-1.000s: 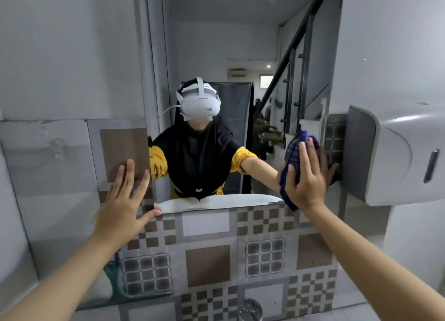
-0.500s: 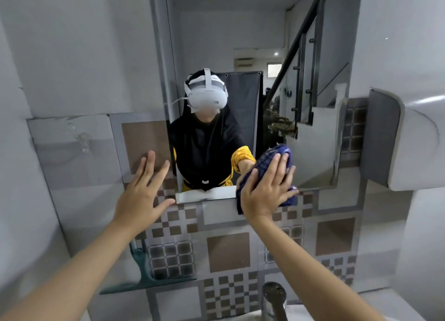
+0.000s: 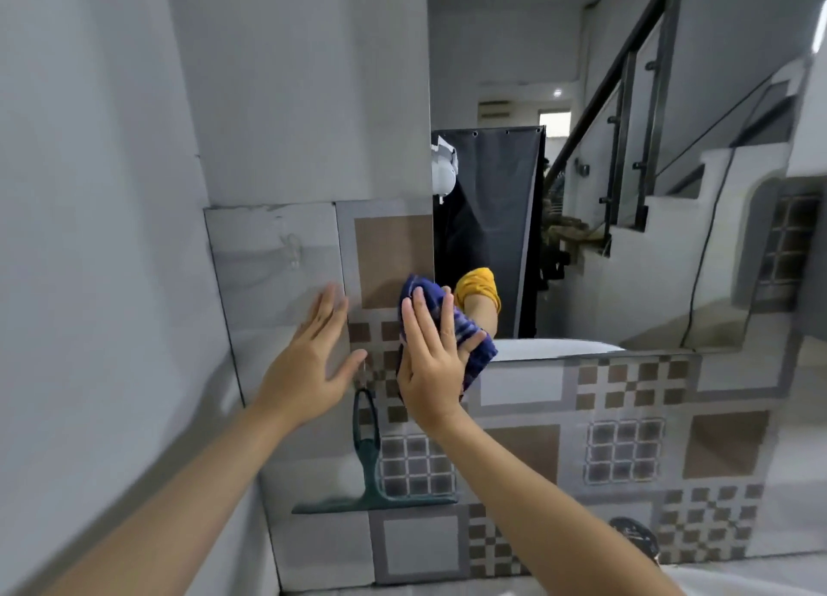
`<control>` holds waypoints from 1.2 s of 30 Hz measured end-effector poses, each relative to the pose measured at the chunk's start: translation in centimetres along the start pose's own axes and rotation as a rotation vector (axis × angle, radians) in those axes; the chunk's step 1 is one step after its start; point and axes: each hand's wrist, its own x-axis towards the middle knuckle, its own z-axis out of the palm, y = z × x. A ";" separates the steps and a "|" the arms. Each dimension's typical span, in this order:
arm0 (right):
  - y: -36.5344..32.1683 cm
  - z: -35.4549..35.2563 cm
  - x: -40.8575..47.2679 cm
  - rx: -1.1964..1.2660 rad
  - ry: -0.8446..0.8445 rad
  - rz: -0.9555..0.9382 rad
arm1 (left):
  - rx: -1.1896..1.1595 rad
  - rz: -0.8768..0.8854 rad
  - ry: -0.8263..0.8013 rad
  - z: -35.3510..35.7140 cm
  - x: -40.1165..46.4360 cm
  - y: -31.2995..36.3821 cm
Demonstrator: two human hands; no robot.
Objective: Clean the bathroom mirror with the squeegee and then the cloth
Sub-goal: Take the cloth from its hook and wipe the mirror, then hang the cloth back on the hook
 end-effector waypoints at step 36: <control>-8.5 -9.7 14.0 0.563 -0.573 0.024 | -0.224 -0.341 0.549 -11.1 0.9 5.0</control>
